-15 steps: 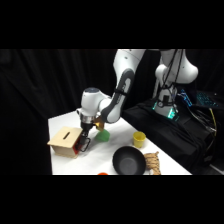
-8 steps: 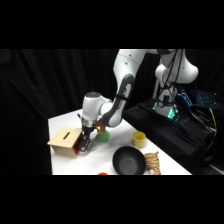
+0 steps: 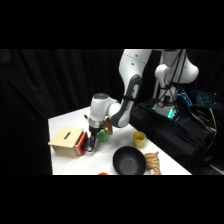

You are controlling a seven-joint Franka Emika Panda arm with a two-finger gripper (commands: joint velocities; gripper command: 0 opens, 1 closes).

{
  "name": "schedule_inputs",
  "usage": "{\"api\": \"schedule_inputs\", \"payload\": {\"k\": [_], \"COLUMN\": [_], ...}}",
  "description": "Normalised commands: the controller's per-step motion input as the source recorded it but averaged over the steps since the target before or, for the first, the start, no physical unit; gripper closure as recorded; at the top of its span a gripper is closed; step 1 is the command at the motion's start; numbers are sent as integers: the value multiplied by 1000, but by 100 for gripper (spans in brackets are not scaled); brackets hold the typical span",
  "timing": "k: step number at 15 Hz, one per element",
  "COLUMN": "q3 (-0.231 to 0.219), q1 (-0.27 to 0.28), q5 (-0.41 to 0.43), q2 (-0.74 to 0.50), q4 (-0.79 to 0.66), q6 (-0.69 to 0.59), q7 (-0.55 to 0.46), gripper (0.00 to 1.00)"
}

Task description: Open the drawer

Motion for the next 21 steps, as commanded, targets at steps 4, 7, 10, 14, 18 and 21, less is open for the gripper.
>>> {"api": "schedule_inputs", "payload": {"k": [4, 7, 10, 14, 18, 21], "q3": [-72, -58, -75, -118, -186, -167], "q1": [205, 156, 148, 151, 183, 155], "q5": [-19, -35, -52, -80, -130, -182], "q2": [-327, -318, -315, -304, -290, -421], "q4": [-490, -420, -376, -291, -198, -235], "q6": [104, 61, 49, 17, -64, -157], "q7": [-4, -22, -16, -3, 22, -2], "gripper": [0, 0, 0, 0, 0, 0]}}
